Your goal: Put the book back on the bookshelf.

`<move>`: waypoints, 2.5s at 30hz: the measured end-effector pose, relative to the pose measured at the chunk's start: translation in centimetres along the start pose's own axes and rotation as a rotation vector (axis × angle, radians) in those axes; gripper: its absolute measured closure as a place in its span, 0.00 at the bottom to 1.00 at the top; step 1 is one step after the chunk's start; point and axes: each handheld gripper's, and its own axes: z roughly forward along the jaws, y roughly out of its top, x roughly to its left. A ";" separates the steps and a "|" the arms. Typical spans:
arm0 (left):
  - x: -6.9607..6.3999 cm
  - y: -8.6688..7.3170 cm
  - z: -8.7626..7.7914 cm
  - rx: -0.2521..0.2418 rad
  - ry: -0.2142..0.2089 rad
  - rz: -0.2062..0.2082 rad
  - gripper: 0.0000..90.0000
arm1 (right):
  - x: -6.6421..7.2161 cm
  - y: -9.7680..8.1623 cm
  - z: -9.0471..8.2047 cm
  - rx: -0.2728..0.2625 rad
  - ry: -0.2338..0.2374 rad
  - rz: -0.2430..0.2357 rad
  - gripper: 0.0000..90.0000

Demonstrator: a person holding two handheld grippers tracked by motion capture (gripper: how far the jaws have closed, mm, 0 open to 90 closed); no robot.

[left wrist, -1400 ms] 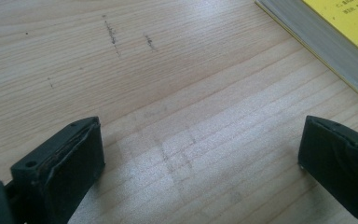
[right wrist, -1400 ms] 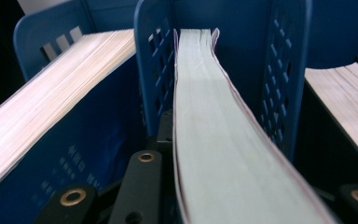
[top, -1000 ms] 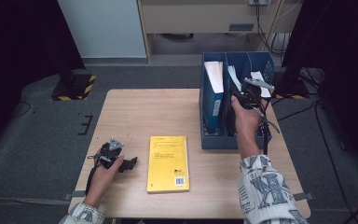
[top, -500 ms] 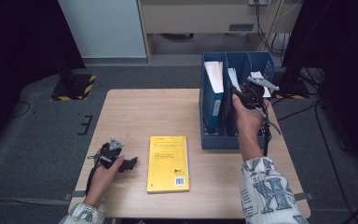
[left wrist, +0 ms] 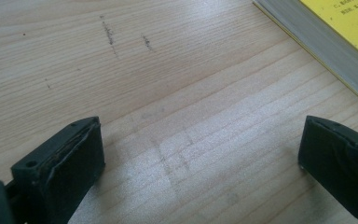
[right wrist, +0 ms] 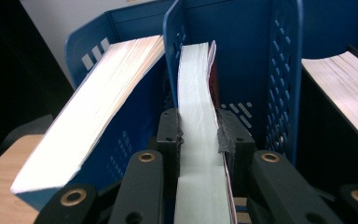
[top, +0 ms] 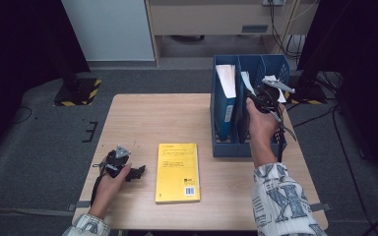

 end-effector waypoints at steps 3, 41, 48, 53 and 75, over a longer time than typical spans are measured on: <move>0.0 0.0 0.0 0.001 0.000 0.001 0.00 | 0.0 0.1 0.1 -0.011 -0.011 -0.004 0.82; 0.0 0.1 0.1 -0.003 -0.006 0.005 0.00 | 0.0 1.8 4.1 -0.030 -0.077 -0.065 0.82; 0.0 0.1 0.1 -0.003 -0.006 0.008 0.00 | 0.4 1.6 4.2 -0.029 -0.060 -0.065 0.82; 0.0 0.1 0.1 -0.003 -0.006 0.008 0.00 | 0.6 1.6 4.1 -0.021 -0.055 -0.073 0.82; 0.0 0.1 0.1 -0.003 -0.006 0.007 0.00 | 0.6 1.2 3.8 -0.018 -0.027 -0.030 0.79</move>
